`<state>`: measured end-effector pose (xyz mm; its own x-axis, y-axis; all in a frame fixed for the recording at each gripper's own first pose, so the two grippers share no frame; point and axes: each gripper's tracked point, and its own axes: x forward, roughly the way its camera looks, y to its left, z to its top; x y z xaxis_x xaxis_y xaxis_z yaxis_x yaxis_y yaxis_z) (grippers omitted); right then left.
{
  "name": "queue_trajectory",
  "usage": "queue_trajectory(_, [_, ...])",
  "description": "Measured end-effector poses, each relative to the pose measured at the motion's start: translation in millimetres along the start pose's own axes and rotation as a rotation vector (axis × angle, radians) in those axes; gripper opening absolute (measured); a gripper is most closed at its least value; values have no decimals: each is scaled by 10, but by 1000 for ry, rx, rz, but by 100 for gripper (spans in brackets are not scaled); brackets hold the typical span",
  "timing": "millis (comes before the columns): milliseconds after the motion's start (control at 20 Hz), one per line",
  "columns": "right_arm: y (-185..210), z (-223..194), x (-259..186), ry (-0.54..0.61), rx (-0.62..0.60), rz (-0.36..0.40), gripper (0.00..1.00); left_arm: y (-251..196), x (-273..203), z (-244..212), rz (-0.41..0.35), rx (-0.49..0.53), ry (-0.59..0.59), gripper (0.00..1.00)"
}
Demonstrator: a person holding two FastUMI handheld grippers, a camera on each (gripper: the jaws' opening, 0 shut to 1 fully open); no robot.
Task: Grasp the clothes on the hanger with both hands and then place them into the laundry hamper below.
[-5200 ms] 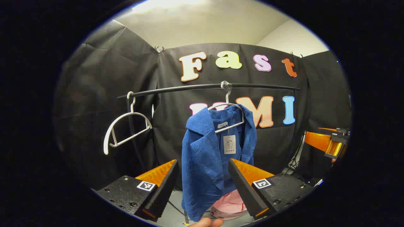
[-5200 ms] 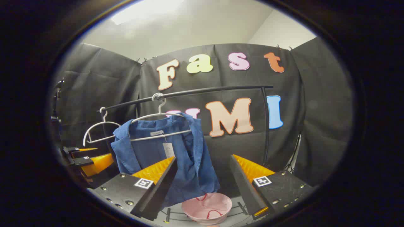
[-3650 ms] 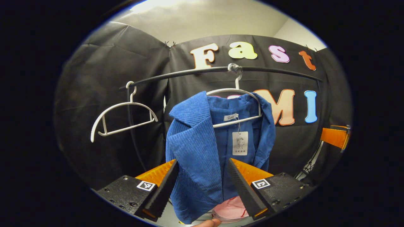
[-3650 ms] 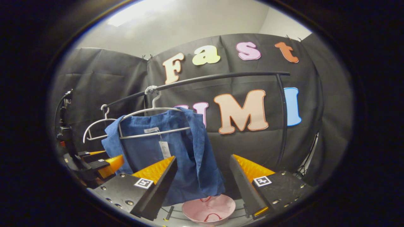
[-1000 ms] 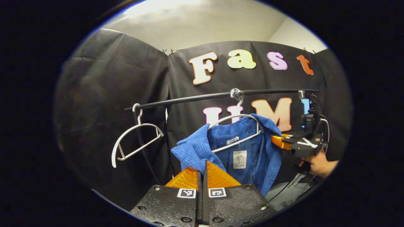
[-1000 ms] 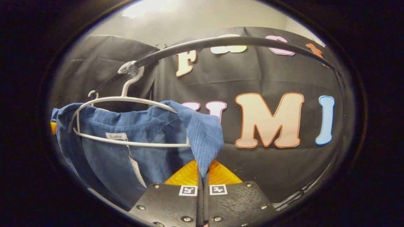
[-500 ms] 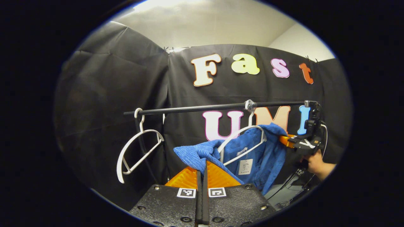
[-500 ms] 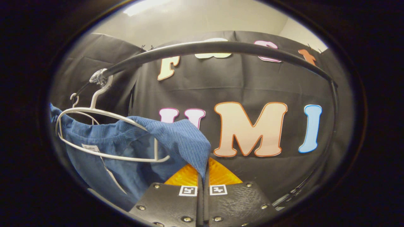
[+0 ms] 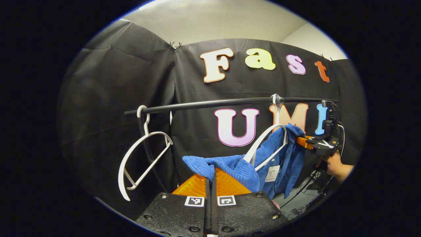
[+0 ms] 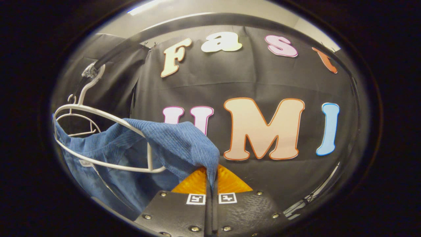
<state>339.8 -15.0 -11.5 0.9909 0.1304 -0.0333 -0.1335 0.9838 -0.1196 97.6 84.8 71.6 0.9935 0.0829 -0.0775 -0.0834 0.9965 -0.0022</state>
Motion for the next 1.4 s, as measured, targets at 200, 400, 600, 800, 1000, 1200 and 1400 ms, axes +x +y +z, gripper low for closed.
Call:
queue_trajectory(200, [-60,48,49,-40,-30,-52,0,28,118,-134,-15,-24,34,0])
queue_trajectory(400, [-260,166,183,-84,-58,-136,0,28,218,-145,-27,-32,35,0])
queue_trajectory(600, [-320,-72,330,-15,-57,-136,0,18,346,-220,-45,-39,47,0])
queue_trajectory(800, [-280,-300,322,24,-85,-129,0,2,448,-399,-49,-67,76,0])
queue_trajectory(1000, [-237,-545,323,85,-63,-114,1,-27,495,-606,-55,-98,111,0])
queue_trajectory(1200, [-97,-844,233,147,-96,-70,1,-74,500,-807,-40,-113,136,1])
queue_trajectory(1400, [63,-1025,15,181,-86,-26,1,-122,396,-864,-37,-92,141,0])
